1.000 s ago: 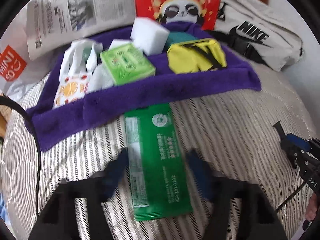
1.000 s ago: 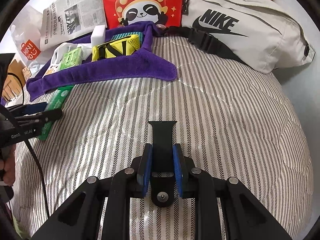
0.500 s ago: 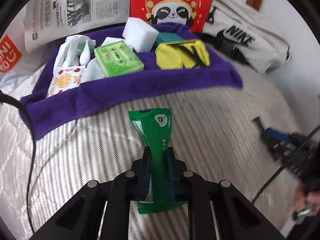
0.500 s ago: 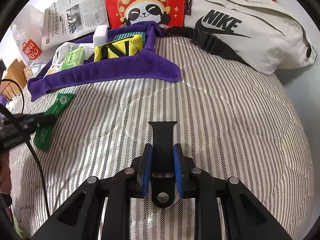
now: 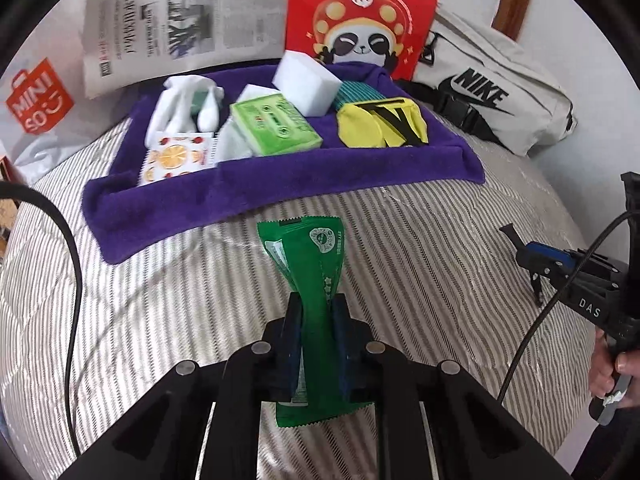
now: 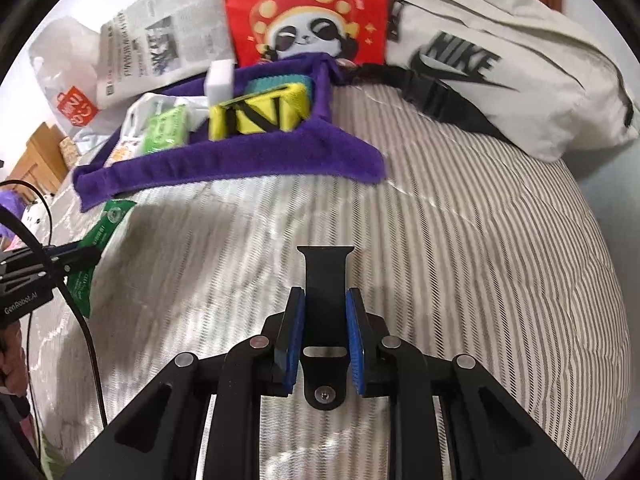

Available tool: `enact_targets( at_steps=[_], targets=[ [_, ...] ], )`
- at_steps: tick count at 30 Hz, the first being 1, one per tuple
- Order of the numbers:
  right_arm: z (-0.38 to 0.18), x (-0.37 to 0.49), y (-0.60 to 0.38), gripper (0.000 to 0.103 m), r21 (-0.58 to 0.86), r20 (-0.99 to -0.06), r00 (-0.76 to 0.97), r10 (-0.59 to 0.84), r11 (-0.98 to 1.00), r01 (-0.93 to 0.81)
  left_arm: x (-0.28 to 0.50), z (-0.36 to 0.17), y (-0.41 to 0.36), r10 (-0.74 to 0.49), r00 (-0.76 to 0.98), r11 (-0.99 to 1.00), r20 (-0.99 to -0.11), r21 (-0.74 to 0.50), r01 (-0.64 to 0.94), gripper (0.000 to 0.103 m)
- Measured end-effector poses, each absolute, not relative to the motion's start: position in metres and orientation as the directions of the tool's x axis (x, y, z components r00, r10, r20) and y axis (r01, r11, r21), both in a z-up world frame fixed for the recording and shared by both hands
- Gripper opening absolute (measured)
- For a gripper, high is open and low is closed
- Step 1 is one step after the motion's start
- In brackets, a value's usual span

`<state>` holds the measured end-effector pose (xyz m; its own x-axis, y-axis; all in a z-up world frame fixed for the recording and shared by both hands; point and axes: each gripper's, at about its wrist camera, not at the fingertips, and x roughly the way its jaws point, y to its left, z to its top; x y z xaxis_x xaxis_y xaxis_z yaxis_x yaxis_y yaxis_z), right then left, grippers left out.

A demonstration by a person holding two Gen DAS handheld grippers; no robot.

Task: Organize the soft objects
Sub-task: 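Carry the green wet-wipe pack onto the purple towel with the left tool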

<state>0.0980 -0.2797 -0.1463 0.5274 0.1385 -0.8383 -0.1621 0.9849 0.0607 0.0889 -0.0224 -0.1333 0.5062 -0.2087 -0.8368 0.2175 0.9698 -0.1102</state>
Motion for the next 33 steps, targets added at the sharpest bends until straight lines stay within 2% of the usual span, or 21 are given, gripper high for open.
enact_targets(
  at_steps=[12,19,33],
  targets=[
    [-0.118,0.110,-0.220,0.021,0.069,-0.826,0.523,0.209,0.959,-0.274,0.094,-0.110,0.028,-0.242,0.564,0.970,-0.789,-0.175,0.170,0.014],
    [-0.098,0.133,-0.198,0.021,0.092,-0.809,0.528,0.257,0.943,-0.319,0.119,-0.098,0.039,-0.226,0.590,0.974,-0.775,-0.161,0.162,0.014],
    [-0.072,0.230,-0.183,0.021,0.090,-0.786,0.561,0.260,0.946,-0.313,0.190,-0.089,0.044,-0.227,0.592,0.972,-0.774,-0.147,0.181,0.014]
  ],
)
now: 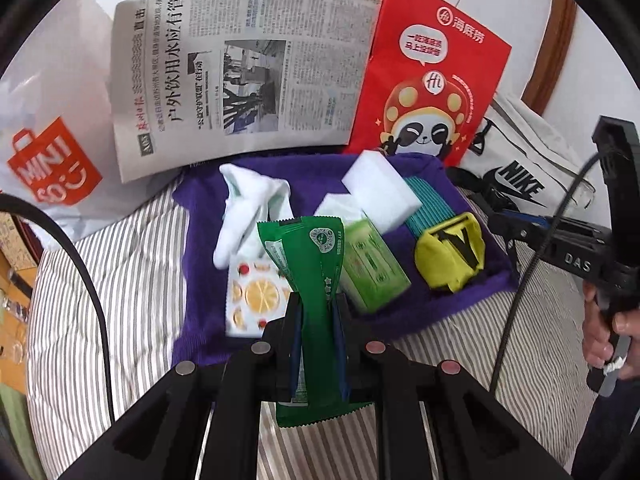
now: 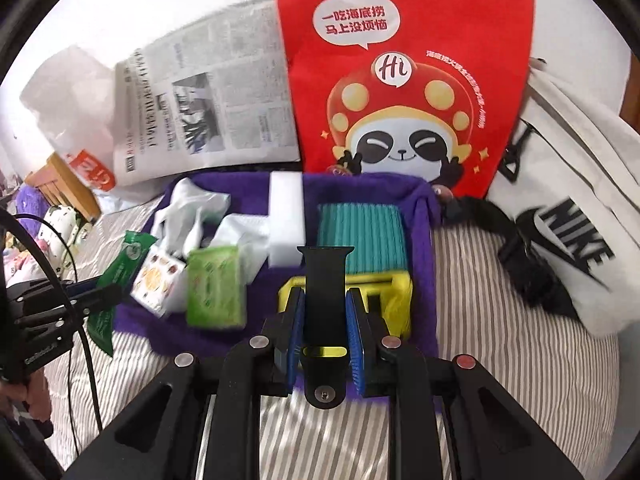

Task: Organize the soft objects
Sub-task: 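Carry the green wet-wipe pack onto the purple towel with the left tool, then lay the wet-wipe pack beside the orange packet and open the left tool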

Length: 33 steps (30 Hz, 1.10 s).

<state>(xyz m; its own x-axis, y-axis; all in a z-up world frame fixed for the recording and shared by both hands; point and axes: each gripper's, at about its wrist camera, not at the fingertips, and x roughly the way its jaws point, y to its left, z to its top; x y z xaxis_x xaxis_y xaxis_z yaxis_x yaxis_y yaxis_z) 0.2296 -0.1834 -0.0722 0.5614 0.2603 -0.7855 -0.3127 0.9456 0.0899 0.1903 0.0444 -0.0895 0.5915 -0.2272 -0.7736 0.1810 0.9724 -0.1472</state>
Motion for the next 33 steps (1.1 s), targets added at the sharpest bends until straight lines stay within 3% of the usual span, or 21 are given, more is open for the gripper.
enact_targets(
  at_steps=[15,28,31,33],
  targets=[
    [-0.104,0.332,-0.186,0.021,0.055,-0.827,0.531,0.184,0.967,-0.249,0.249,-0.109,0.051,-0.252,0.550,0.967,-0.797,-0.189,0.170,0.014],
    [-0.135,0.357,-0.189,0.021,0.023,-0.854,0.500,0.143,0.971,-0.238,0.264,-0.123,0.049,-0.269,0.531,0.963,-0.803,-0.206,0.175,0.014],
    [-0.135,0.354,-0.192,0.024,0.037,-0.855,0.496,0.154,0.971,-0.237,0.264,-0.125,0.048,-0.281,0.523,0.959,-0.804,-0.217,0.182,0.014],
    [-0.133,0.351,-0.192,0.033,0.042,-0.857,0.491,0.158,0.970,-0.239,0.264,-0.127,0.048,-0.280,0.520,0.960,-0.807,-0.218,0.178,0.014]
  ],
)
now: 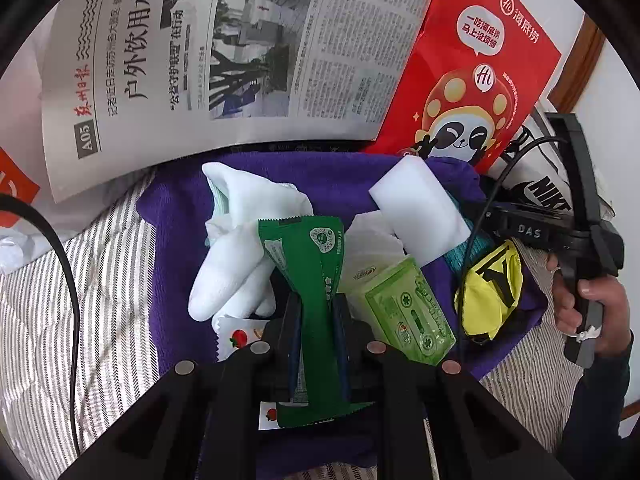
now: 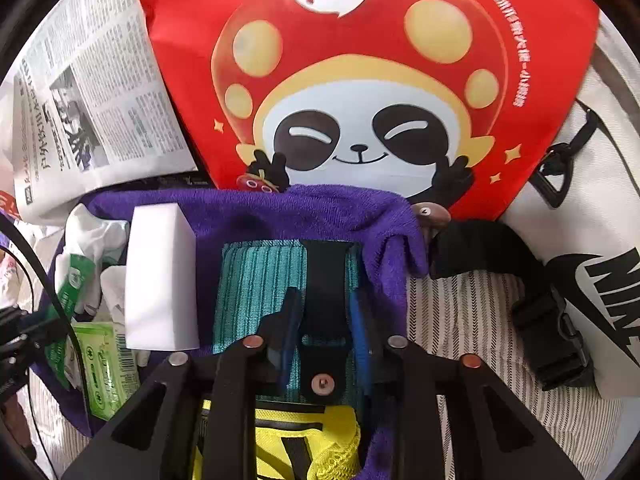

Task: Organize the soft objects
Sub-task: 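Lay the wet-wipe pack beside the orange packet and open the left tool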

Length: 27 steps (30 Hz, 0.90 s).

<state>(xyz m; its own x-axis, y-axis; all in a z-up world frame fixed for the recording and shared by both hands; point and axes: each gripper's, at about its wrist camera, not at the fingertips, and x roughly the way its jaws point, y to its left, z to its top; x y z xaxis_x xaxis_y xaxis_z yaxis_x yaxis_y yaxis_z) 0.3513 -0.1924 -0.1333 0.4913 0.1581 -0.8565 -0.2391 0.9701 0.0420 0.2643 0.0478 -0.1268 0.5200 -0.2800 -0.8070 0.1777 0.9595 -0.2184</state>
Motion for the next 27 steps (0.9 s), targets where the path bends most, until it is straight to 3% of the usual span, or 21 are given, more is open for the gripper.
enact_targets(
  at_steps=[3,5,15,17,24,27],
  targets=[
    [-0.126,0.348,-0.198,0.053,0.050,-0.848,0.503,0.169,0.969,-0.241,0.266,-0.129,0.044,-0.293,0.510,0.956,-0.809,-0.230,0.184,0.014],
    [-0.118,0.344,-0.200,0.055,0.030,-0.834,0.527,0.161,0.968,-0.248,0.267,-0.128,0.041,-0.292,0.510,0.956,-0.809,-0.229,0.184,0.015],
    [-0.086,0.321,-0.197,0.056,0.013,-0.794,0.580,0.182,0.959,-0.283,0.270,-0.146,0.023,-0.229,0.481,0.971,-0.846,-0.162,0.177,0.019],
    [-0.080,0.318,-0.193,0.056,-0.003,-0.787,0.591,0.175,0.958,-0.288,0.269,-0.147,0.022,-0.216,0.479,0.973,-0.851,-0.147,0.178,0.026],
    [-0.063,0.306,-0.180,0.058,-0.028,-0.773,0.611,0.171,0.953,-0.302,0.260,-0.144,0.031,-0.228,0.462,0.970,-0.857,-0.159,0.183,0.035],
    [-0.068,0.297,-0.178,0.058,-0.032,-0.780,0.601,0.172,0.949,-0.314,0.253,-0.142,0.035,-0.227,0.456,0.970,-0.861,-0.161,0.180,0.045]
  ],
)
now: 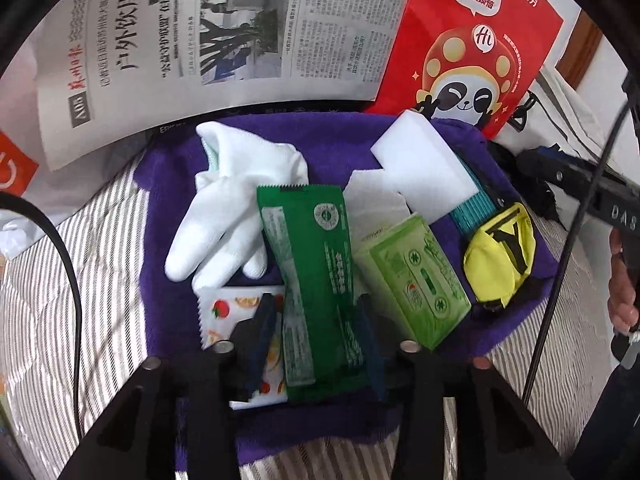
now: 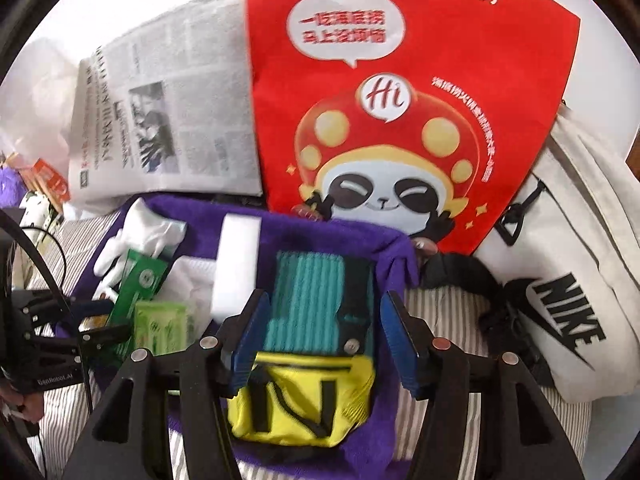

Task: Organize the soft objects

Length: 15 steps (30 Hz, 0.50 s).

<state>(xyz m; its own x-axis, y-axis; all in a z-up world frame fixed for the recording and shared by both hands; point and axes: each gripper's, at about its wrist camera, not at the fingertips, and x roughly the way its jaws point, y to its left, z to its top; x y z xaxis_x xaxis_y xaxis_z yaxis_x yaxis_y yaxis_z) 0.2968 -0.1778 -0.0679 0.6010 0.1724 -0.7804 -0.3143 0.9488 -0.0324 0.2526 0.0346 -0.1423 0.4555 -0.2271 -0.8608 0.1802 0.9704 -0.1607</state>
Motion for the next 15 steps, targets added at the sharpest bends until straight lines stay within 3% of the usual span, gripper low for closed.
enact_targets(
  at_steps=[3,8,12,15],
  targets=[
    [-0.071,0.285,-0.171,0.058,-0.036,-0.794,0.583,0.171,0.944,-0.327,0.243,-0.135,0.036,-0.222,0.464,0.971,-0.858,-0.150,0.188,0.046],
    [-0.084,0.262,-0.163,0.058,-0.035,-0.811,0.560,0.171,0.941,-0.338,0.214,-0.108,0.037,-0.202,0.512,0.973,-0.835,-0.110,0.205,0.069],
    [-0.084,0.240,-0.166,0.058,-0.024,-0.817,0.552,0.166,0.947,-0.321,0.189,-0.089,0.045,-0.233,0.542,0.968,-0.807,-0.138,0.209,0.077],
    [-0.076,0.221,-0.171,0.072,-0.025,-0.811,0.563,0.157,0.953,-0.302,0.174,-0.080,0.043,-0.202,0.562,0.975,-0.802,-0.114,0.189,0.082]
  ],
)
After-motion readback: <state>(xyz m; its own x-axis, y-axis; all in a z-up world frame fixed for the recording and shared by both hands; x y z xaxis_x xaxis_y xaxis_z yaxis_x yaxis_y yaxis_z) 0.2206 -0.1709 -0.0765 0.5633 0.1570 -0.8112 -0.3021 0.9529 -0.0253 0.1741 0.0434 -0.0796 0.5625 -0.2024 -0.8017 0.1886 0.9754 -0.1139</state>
